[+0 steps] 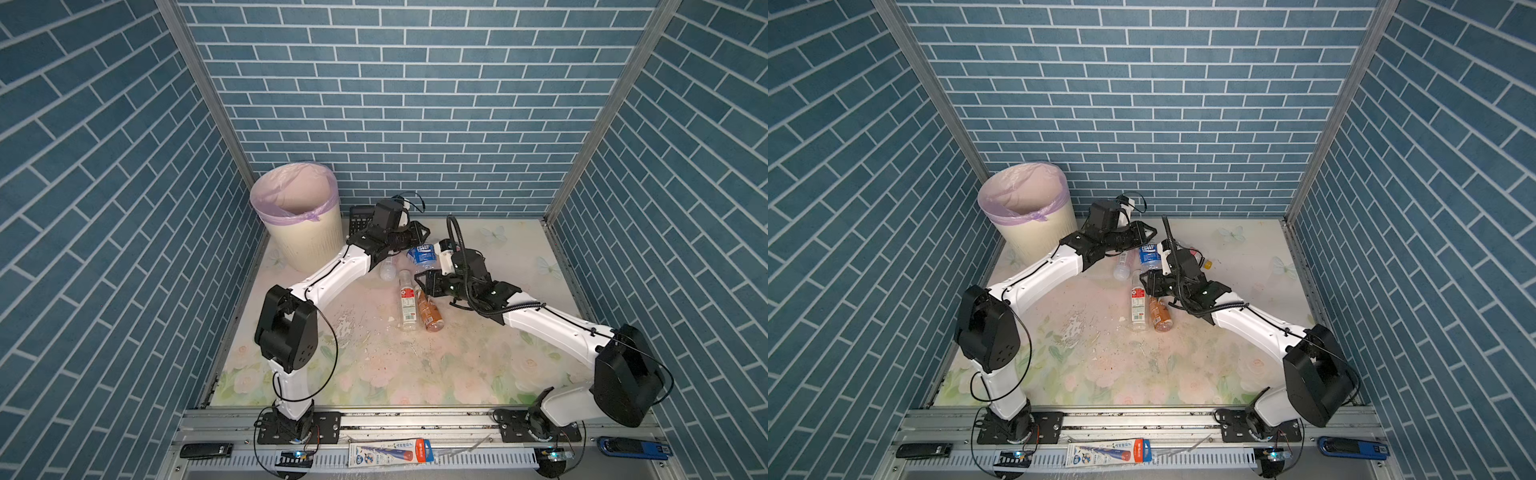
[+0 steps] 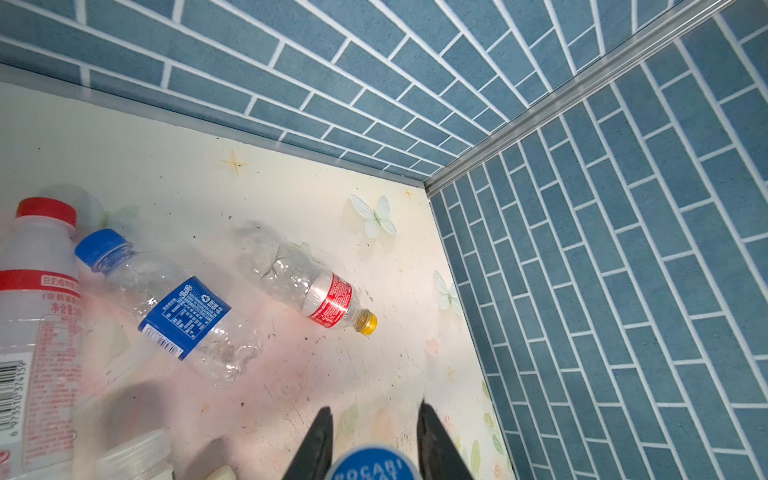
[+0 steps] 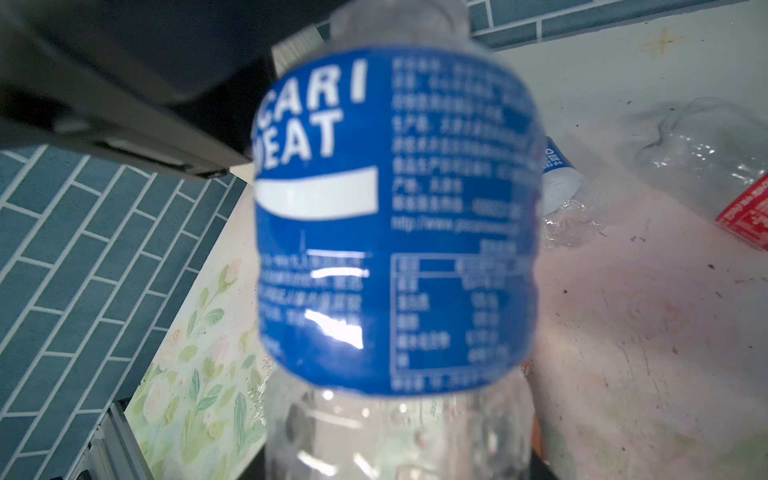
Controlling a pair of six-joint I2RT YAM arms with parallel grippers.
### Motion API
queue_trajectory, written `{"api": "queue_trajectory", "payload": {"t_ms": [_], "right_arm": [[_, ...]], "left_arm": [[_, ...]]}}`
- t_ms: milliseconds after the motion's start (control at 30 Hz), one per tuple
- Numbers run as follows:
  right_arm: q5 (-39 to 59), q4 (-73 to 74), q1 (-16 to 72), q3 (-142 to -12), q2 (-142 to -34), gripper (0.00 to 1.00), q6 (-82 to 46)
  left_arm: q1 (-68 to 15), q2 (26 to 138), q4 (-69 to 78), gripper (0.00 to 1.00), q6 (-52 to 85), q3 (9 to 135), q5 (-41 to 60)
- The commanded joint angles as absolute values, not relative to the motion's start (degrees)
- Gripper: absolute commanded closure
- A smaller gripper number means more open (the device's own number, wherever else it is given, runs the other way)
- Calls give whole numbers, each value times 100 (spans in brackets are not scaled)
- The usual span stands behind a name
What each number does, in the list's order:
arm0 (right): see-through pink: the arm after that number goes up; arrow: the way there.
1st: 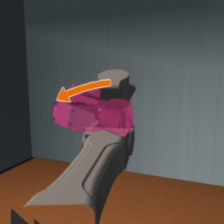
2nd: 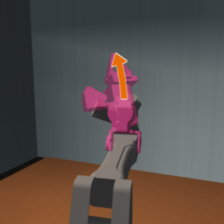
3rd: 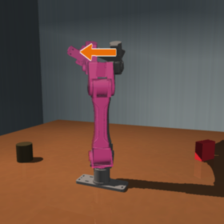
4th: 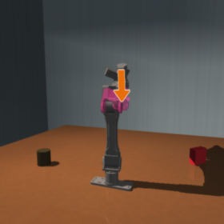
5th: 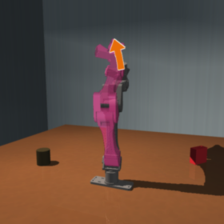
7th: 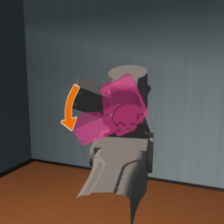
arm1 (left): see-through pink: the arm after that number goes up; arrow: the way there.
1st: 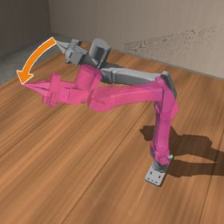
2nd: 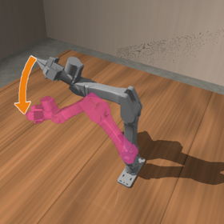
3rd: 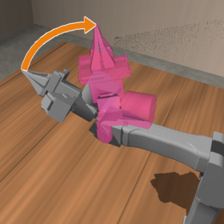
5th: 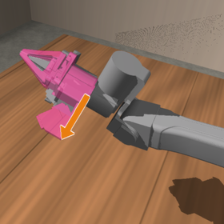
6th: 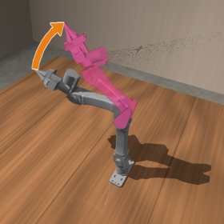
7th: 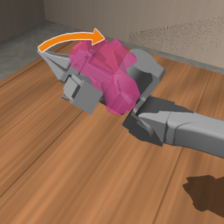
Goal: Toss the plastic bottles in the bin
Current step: 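Raise the Pocari Sweat with the left gripper over the bin while the right gripper releases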
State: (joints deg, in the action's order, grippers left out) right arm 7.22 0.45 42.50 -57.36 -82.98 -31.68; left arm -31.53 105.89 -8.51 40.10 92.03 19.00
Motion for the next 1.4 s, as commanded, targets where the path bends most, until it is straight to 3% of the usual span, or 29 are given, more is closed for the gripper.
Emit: {"api": "queue_trajectory", "payload": {"t_ms": [0, 300, 433, 867, 1367], "right_arm": [[812, 229, 4278, -5972, -8223, 38, -3006], [793, 248, 4280, -5907, -7910, 9, -2919], [697, 288, 4280, -5855, -7717, 1, -2807], [787, 1961, 4275, -5809, -7471, 1, -2422], [1288, 3083, 4277, -6801, -8697, 1, -2535]], "left_arm": [[-3176, 10631, -1159, 75, 3338, 9421, 1636], [-3140, 10611, -1973, 76, 2378, 10154, 1011], [-3108, 10634, -2362, 76, 1841, 10639, 631], [-3103, 10402, -2020, 76, -1141, 11687, -658], [-3105, 10099, -288, 80, -4441, 11650, -681]]}}
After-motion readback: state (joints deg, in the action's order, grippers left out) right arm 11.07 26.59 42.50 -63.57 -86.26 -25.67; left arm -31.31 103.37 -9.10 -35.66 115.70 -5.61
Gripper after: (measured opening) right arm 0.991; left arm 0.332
